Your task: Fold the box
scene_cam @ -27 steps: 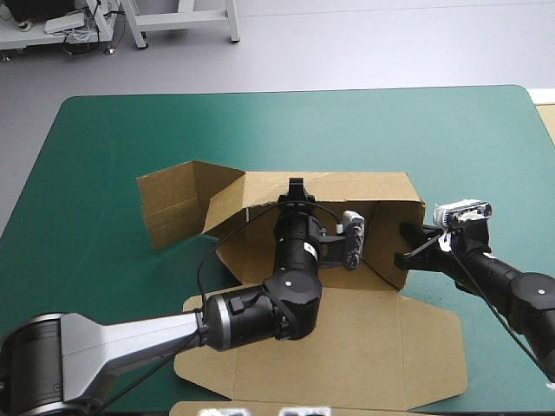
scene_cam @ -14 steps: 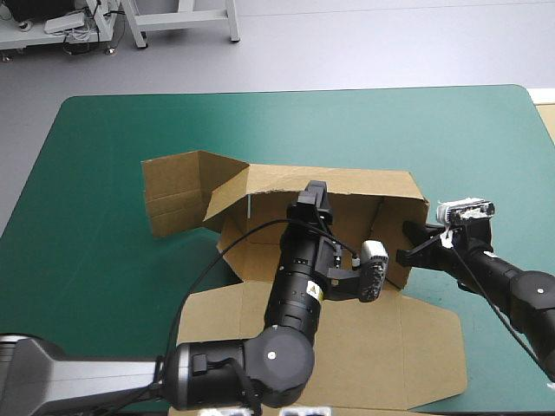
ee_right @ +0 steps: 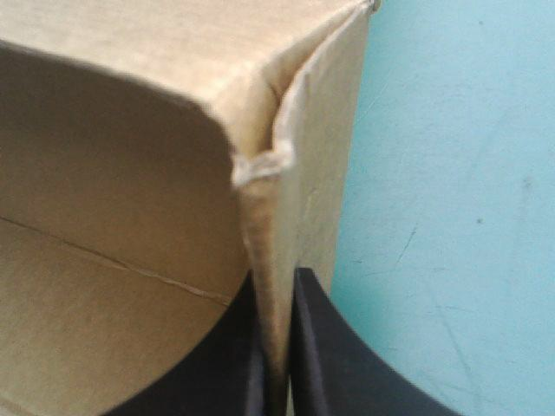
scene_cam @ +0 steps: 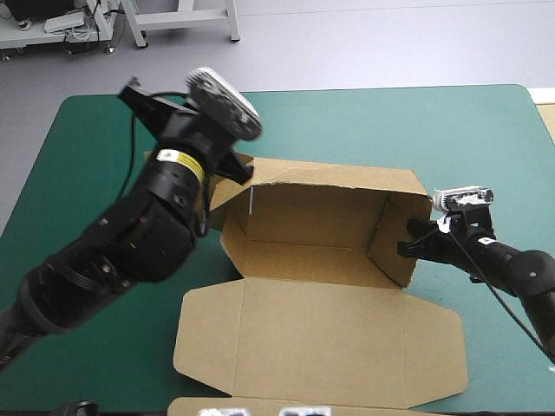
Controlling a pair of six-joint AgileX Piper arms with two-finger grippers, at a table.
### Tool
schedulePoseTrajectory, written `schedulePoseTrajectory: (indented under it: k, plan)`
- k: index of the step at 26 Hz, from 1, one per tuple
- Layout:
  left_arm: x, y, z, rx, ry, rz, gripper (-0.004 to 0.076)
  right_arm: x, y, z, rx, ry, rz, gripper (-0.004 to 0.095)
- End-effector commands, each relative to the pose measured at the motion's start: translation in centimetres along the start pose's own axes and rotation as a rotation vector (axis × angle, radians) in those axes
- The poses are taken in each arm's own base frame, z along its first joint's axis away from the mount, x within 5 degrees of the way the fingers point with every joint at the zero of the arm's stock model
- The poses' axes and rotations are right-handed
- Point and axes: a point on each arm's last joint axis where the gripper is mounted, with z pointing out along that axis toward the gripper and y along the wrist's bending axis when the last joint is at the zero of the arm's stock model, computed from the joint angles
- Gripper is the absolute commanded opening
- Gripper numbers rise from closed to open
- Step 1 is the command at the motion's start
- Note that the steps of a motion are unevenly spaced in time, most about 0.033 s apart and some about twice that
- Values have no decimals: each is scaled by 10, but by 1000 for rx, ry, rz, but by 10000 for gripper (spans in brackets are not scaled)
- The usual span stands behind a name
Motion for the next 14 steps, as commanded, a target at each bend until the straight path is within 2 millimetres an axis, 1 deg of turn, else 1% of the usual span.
schedulePoseTrajectory:
  k: [1, 4, 7, 9, 10, 11, 12, 13, 14]
  plan:
    - [11, 59, -5, -30, 27, -218, 6, -20, 6, 0, -32, 73, -30, 4]
    - [34, 85, -2, -59, 154, -347, 6, -39, 9, 9, -55, 165, -23, 4]
    - [60, 108, -2, -122, 286, -441, 6, -55, 11, 27, -86, 271, 7, 4]
    - [73, 119, -5, -152, 353, -498, 6, -67, 12, 40, -113, 319, 21, 4]
    - [80, 126, -8, -167, 374, -532, 6, -73, 12, 48, -123, 343, 24, 4]
    - [90, 134, -11, -184, 410, -583, 6, -83, 12, 64, -135, 394, 34, 4]
    - [95, 139, -14, -189, 431, -612, 6, -89, 11, 72, -138, 411, 34, 4]
    - [104, 145, -14, -187, 469, -638, 6, -102, 10, 84, -140, 430, 30, 4]
    - [108, 147, -15, -173, 477, -663, 6, -107, 10, 91, -139, 440, 24, 4]
